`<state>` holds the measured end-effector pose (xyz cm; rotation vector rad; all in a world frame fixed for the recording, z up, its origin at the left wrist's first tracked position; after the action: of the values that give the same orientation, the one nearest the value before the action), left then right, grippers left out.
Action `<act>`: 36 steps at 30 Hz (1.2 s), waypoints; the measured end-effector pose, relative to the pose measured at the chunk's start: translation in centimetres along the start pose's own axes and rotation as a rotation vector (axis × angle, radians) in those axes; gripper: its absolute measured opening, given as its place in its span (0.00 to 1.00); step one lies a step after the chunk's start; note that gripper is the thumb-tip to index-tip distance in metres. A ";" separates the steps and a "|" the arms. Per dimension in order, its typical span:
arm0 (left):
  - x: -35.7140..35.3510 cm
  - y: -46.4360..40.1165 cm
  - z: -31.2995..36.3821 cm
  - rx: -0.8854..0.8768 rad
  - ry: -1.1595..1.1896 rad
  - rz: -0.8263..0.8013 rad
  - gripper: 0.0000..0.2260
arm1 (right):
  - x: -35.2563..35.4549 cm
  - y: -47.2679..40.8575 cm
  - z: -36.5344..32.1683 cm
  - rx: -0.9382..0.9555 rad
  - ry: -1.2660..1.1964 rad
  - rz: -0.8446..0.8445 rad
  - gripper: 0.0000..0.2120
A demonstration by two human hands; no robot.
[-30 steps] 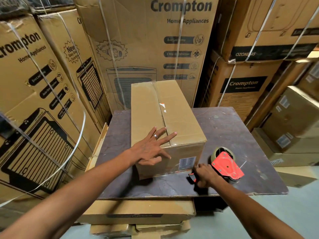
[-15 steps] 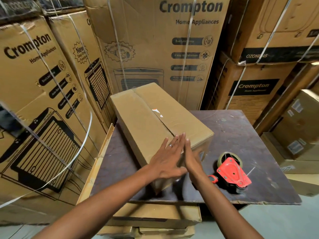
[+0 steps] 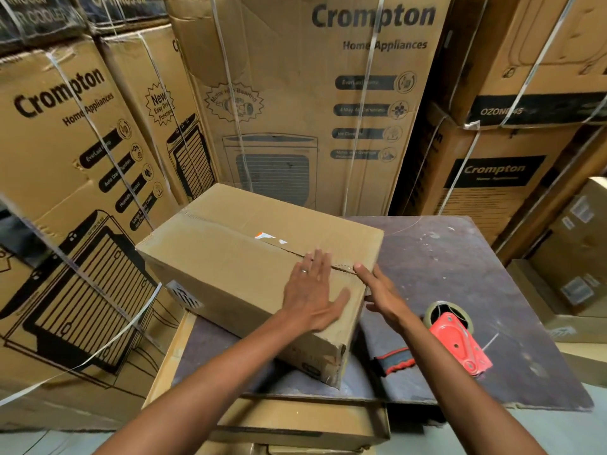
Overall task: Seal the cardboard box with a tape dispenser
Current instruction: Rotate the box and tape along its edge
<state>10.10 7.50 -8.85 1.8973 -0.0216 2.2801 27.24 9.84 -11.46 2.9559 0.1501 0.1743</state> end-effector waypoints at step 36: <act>2.7 -1.6 -11.2 0.054 -0.008 -0.003 0.32 | 4.6 -9.0 -5.4 0.095 0.510 0.125 0.24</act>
<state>-1.04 10.74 -8.46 1.9312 0.0422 2.2932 30.32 20.03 -7.33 2.9449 0.0387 0.9599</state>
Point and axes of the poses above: each hand's wrist, its own y-axis away from the middle knuckle, its own x-axis out of the back of the hand, z = x × y, the point moved 2 cm from there along -y, towards the middle knuckle, and after that the axes turned 5 degrees about x, right-handed, at the moved point
